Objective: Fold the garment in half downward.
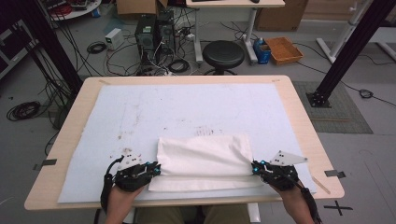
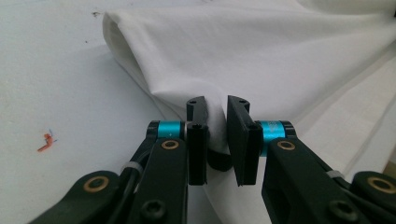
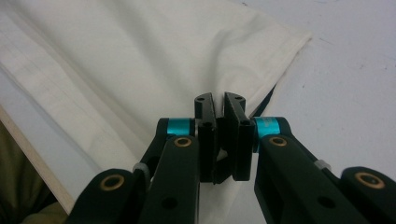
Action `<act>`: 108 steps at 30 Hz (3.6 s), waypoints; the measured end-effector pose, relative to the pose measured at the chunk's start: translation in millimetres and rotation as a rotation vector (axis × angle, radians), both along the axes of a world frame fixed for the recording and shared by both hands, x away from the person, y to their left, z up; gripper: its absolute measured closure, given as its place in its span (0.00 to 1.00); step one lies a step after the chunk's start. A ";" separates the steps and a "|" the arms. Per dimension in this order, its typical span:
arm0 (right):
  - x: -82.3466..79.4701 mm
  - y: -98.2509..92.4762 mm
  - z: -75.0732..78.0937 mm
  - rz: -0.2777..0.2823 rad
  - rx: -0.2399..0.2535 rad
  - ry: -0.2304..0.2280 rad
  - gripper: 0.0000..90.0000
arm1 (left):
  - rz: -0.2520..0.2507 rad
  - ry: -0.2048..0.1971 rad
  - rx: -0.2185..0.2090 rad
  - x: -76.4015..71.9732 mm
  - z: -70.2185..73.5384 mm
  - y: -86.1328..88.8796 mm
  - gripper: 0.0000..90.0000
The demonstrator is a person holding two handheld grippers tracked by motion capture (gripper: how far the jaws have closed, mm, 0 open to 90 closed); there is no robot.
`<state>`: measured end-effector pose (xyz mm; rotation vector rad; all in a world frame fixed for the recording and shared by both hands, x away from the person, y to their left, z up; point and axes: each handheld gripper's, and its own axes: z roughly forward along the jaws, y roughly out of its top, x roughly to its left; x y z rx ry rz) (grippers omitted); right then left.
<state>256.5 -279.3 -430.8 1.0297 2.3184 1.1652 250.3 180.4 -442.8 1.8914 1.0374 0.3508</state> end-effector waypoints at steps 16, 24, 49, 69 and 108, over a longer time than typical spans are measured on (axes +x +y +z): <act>-10.9 -6.2 7.2 0.027 0.014 -0.011 0.94 | -0.071 0.069 -0.146 -25.7 11.1 16.5 0.95; -27.3 -14.0 5.9 0.107 -0.008 0.065 0.94 | -0.096 0.153 -0.130 -36.6 2.5 24.5 0.95; 101.7 23.6 -15.4 -0.130 -0.017 0.148 0.72 | 0.152 0.111 0.013 87.1 -7.5 -4.3 0.56; 106.3 -5.8 -4.3 -0.245 -0.036 -0.027 0.98 | 0.183 0.030 -0.139 112.9 -5.9 -27.5 0.97; 38.1 -55.8 -0.3 -0.170 0.042 -0.078 0.27 | 0.042 -0.131 -0.246 36.3 7.7 12.7 0.30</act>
